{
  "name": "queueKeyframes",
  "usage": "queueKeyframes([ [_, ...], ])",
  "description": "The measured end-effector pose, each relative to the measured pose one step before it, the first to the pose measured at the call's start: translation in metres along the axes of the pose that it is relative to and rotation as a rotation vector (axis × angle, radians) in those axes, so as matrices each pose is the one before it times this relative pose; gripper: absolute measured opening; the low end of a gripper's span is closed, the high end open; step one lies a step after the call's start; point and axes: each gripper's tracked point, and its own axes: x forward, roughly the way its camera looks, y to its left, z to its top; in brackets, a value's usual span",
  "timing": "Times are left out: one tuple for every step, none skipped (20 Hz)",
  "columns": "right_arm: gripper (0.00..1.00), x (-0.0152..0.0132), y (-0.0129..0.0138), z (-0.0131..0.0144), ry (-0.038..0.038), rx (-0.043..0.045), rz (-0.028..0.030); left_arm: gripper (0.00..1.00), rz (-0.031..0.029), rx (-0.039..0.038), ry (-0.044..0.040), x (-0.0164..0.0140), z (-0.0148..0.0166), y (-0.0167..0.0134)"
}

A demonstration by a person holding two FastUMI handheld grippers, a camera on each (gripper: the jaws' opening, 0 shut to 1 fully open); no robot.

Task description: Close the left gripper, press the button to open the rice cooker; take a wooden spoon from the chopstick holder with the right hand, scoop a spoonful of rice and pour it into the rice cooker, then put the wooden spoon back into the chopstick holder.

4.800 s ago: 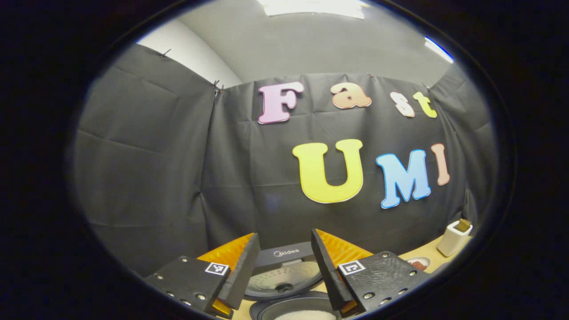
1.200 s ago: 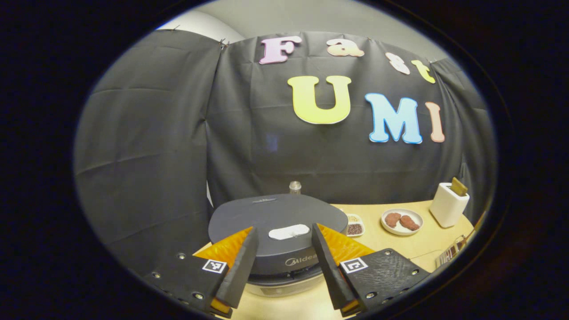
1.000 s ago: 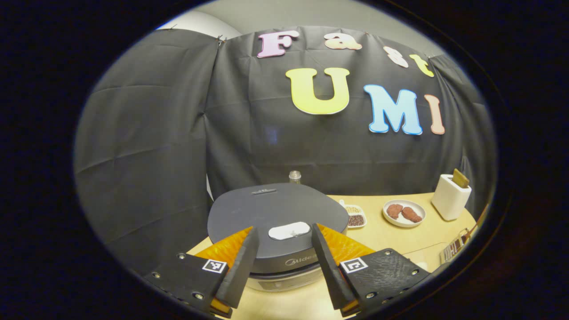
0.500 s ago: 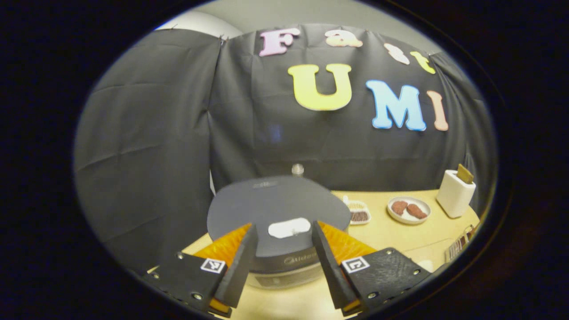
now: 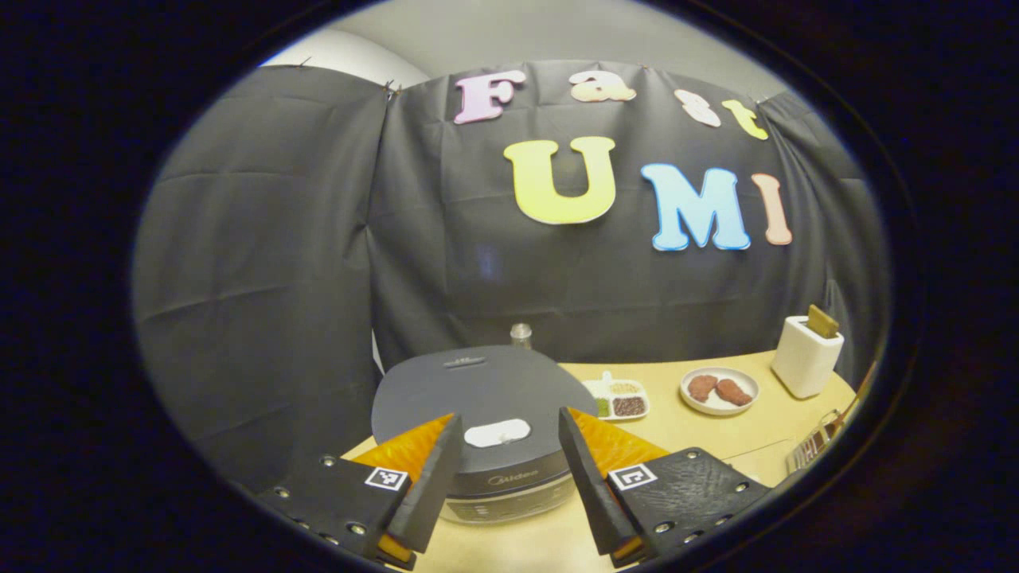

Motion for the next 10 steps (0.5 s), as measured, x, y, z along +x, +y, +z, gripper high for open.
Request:
queueKeyframes([
  [0.99, -0.00071, 0.00126, 0.00396, -0.00930, 0.00367, 0.01497, 0.75, -0.01465, 0.00091, -0.02541, -0.01218, 0.01459, -0.01113],
  [0.99, -0.00215, 0.00073, 0.00246, -0.00880, 0.00296, 0.01477, 0.76, -0.01236, -0.00131, -0.02656, -0.01037, 0.01530, -0.01096],
  [0.98, -0.00356, 0.00011, 0.00319, -0.01001, 0.00155, 0.01502, 0.76, -0.00933, -0.00353, -0.02762, -0.01043, 0.01549, -0.00964],
  [0.94, -0.00192, -0.00166, 0.00196, -0.00866, 0.00147, 0.01553, 0.75, -0.00570, -0.00381, -0.02234, -0.01187, 0.01462, -0.00834],
  [0.99, -0.00352, 0.00006, 0.00136, -0.00811, 0.00242, 0.01675, 0.76, -0.00532, -0.00415, -0.02082, -0.01391, 0.01163, -0.00694],
  [0.99, -0.00179, -0.00020, 0.00104, -0.00603, 0.00469, 0.01828, 0.76, -0.00414, -0.00119, -0.01288, -0.01417, 0.01013, -0.00685],
  [0.99, -0.00343, 0.00101, 0.00126, -0.00432, 0.00631, 0.02019, 0.75, -0.00373, -0.00044, -0.01603, -0.01450, 0.01068, -0.00635],
  [0.94, -0.00274, 0.00082, 0.00137, -0.00271, 0.00376, 0.01849, 0.76, -0.00115, 0.00139, -0.01739, -0.01297, 0.01024, -0.00598],
  [0.99, -0.00470, -0.00024, 0.00134, -0.00354, -0.00140, 0.01604, 0.75, -0.00204, 0.00297, -0.01572, -0.01414, 0.00699, -0.01096],
  [0.98, -0.00303, 0.00058, 0.00208, -0.00623, -0.00533, 0.01241, 0.76, -0.00277, 0.00339, -0.01503, -0.01161, 0.00787, -0.00506],
])
